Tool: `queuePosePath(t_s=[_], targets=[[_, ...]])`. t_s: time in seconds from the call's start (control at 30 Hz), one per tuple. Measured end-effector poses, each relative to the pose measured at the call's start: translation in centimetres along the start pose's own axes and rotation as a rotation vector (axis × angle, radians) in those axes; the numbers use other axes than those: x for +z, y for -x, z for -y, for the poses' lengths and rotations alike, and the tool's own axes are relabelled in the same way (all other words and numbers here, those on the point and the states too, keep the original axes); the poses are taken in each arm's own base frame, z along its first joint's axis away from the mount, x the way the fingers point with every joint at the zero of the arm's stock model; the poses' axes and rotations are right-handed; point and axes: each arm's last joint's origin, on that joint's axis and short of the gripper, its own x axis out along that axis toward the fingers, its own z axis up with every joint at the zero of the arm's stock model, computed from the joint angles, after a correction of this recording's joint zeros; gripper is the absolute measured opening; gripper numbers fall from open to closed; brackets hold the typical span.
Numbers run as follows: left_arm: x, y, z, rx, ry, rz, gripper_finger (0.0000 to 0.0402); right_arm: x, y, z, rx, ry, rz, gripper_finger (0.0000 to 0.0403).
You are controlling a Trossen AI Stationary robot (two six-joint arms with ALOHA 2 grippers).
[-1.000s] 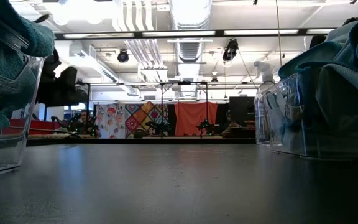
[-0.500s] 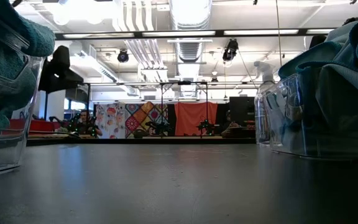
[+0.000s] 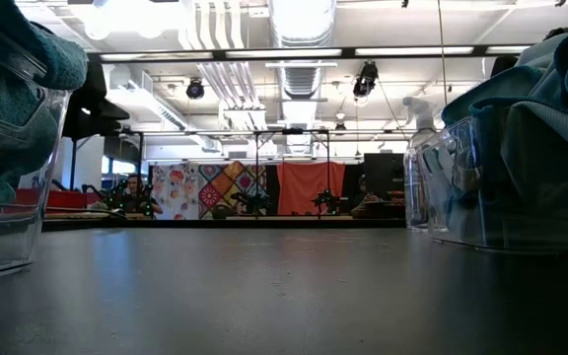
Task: Sort microfiber towel by color & place in baskets
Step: Return to Home Position
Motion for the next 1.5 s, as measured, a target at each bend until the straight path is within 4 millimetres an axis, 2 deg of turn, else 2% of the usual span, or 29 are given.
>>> queuePosePath(t_s=[1.5], targets=[[0.00, -0.15, 0.08, 0.000, 0.001, 0.001, 0.0127, 0.00, 0.00, 0.00, 0.000, 0.000, 0.000, 0.0068]])
